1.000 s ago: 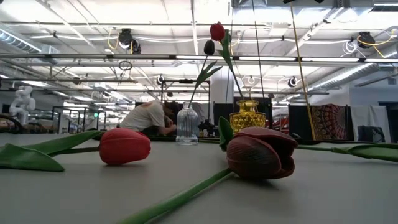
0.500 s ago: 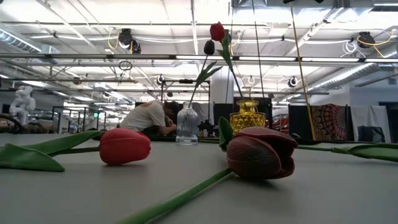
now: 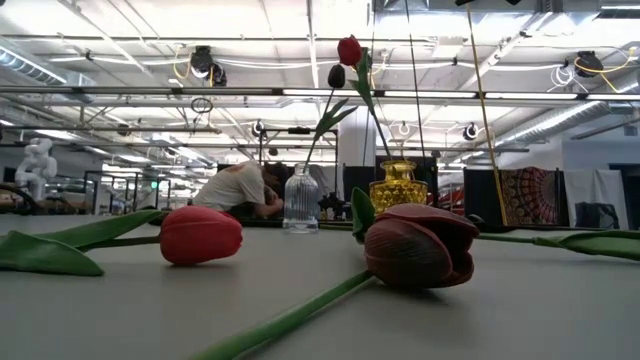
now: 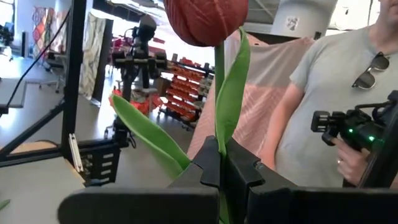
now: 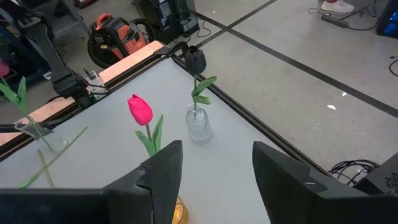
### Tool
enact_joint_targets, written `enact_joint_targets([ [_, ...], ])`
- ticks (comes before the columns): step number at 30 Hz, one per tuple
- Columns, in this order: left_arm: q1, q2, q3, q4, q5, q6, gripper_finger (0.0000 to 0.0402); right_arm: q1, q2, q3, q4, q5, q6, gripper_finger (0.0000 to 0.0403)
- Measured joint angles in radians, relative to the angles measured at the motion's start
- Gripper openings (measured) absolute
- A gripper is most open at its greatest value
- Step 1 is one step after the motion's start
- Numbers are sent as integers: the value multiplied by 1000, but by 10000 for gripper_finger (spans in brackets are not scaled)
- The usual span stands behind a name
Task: Sort flowers into vase by color
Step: Put the left red tulip into the bottom transparent vase
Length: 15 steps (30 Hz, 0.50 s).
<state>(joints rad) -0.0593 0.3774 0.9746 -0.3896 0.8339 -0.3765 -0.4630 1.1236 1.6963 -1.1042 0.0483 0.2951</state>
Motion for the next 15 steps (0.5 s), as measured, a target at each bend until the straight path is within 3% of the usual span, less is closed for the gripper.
enact_joint_targets([
  [15,0,-71,-153,159,4,-62,1,0,0,0,0,0,0,187],
])
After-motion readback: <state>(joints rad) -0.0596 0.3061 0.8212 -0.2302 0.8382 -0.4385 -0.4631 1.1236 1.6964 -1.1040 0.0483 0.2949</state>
